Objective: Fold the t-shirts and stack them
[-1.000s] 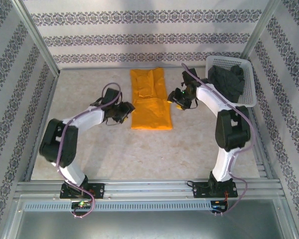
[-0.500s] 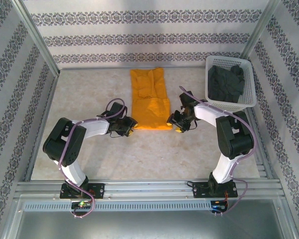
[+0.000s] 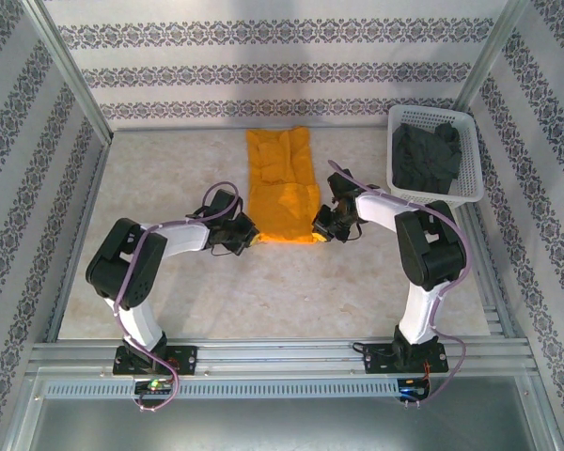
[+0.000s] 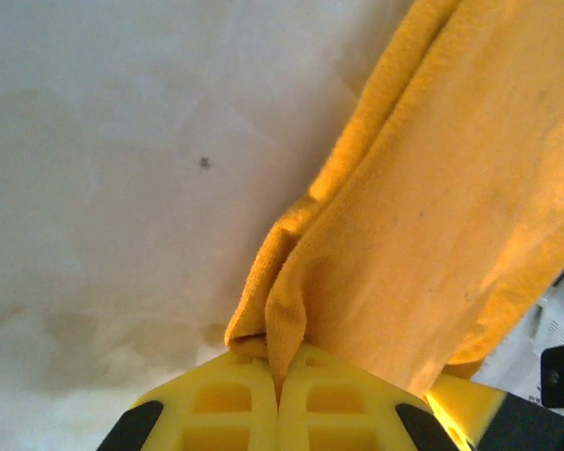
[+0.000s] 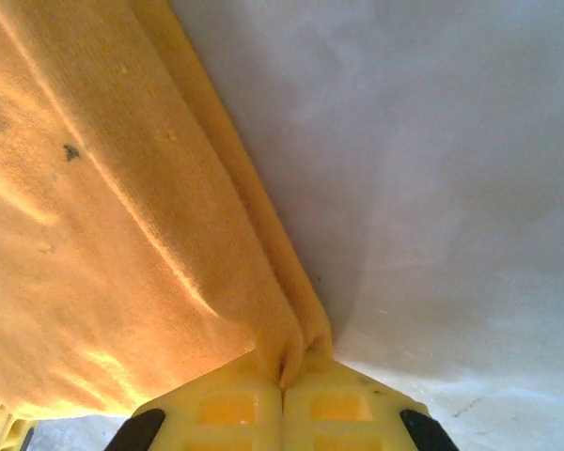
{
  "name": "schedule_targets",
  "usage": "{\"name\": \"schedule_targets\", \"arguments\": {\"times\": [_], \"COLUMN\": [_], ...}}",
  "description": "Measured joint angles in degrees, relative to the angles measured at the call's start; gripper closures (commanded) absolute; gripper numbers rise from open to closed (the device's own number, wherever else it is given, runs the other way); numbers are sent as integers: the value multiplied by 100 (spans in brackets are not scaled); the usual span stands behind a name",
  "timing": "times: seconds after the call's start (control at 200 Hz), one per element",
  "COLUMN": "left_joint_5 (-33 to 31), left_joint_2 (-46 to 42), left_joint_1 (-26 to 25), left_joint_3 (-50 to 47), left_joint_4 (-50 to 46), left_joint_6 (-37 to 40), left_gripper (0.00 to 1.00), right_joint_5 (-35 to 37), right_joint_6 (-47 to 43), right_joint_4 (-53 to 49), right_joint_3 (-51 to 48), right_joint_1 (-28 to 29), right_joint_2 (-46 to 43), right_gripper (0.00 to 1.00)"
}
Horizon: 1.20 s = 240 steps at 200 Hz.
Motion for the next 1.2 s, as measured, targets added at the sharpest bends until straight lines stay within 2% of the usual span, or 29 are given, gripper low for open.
{"name": "schedule_targets", "arguments": {"times": [0.125, 0.255, 0.48, 0.59, 0.734, 0.834, 0.964, 1.199], "left_joint_5": [15, 57, -11, -238, -726, -1019, -1248, -1117], "left_joint_2": [-579, -1292, -3139, -4415, -5578, -5554, -4959, -3464], "left_joint_1": [-2, -120, -1001, -1390, -1467, -1467, -1351, -385], "left_joint_3": [-544, -1338, -2618, -2798, -2562, -2096, -1443, -323], "left_joint_4": [9, -35, -573, -1086, -1657, -1818, -1801, -1405], "left_joint_6": [57, 146, 144, 101, 138, 251, 420, 713], "left_gripper": [100, 100, 100, 100, 100, 100, 100, 100], "right_joint_5": [122, 197, 387, 503, 745, 863, 925, 826], "right_joint_6": [2, 46, 658, 1043, 1362, 1392, 1353, 1174], "right_joint_4": [20, 55, -105, -365, -721, -977, -1237, -1419], "right_joint_3": [-317, -1062, -2398, -2522, -2332, -1862, -994, 468], "right_joint_1": [138, 599, 1784, 2238, 2312, 2151, 1773, 922], "right_joint_2": [-417, -1180, -2651, -3303, -3790, -3753, -3453, -2459], "right_gripper": [100, 100, 100, 100, 100, 100, 100, 100]}}
